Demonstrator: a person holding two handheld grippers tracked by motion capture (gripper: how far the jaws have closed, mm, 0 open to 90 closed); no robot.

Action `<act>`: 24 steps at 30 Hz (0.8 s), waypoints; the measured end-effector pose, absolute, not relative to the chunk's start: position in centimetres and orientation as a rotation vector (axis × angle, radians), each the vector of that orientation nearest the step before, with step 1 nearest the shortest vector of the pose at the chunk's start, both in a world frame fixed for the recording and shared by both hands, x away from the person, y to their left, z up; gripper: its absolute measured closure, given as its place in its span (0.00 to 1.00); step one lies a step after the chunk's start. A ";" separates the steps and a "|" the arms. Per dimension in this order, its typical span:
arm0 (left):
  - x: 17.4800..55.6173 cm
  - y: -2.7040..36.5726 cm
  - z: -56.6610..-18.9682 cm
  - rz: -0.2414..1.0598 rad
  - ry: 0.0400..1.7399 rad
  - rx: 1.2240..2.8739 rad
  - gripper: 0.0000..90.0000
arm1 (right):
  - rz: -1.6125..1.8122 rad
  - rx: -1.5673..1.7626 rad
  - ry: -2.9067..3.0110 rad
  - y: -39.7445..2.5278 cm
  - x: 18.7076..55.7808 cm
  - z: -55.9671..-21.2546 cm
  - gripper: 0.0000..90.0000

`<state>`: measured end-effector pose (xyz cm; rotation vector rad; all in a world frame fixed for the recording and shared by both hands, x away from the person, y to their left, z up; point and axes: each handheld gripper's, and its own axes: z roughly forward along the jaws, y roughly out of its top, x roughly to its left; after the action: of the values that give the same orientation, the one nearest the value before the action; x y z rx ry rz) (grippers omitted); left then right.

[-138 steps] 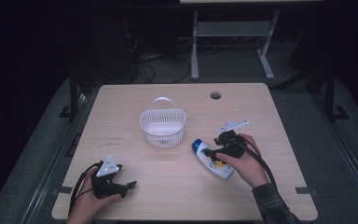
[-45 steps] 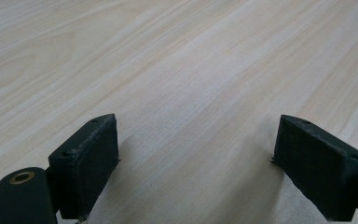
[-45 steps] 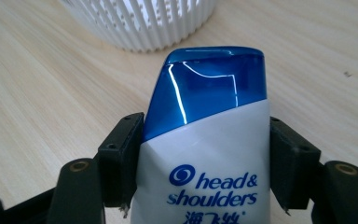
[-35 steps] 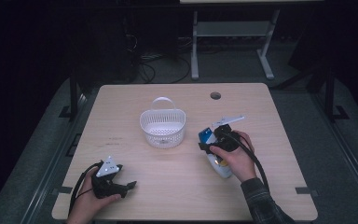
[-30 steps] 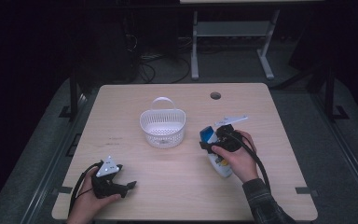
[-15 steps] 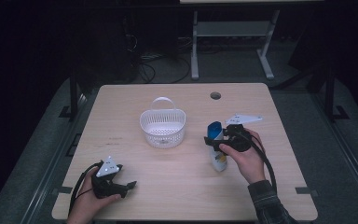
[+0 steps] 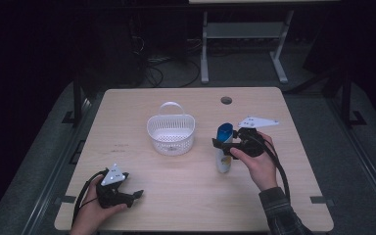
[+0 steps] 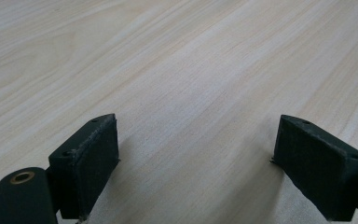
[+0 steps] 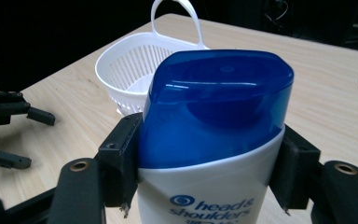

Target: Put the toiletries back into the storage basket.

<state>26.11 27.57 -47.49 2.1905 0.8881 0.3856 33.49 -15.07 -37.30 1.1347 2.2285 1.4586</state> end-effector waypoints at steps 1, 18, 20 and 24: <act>26.1 27.6 -47.5 0.385 0.887 2.192 0.15 | 1.468 1.129 2.224 -14.9 33.6 -37.0 0.39; 26.1 27.6 -47.5 0.382 0.886 2.190 0.15 | 1.516 1.075 2.202 -13.3 34.6 -34.9 0.39; 26.1 27.6 -47.5 0.381 0.885 2.190 0.15 | 1.519 1.069 2.199 -13.2 34.7 -34.7 0.39; 26.1 27.5 -47.5 0.381 0.884 2.190 0.15 | 1.535 1.065 2.192 -13.0 35.0 -34.1 0.39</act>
<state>26.09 27.55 -47.50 2.1902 0.8838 0.3807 35.00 -12.95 -34.12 1.0651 2.1918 1.5350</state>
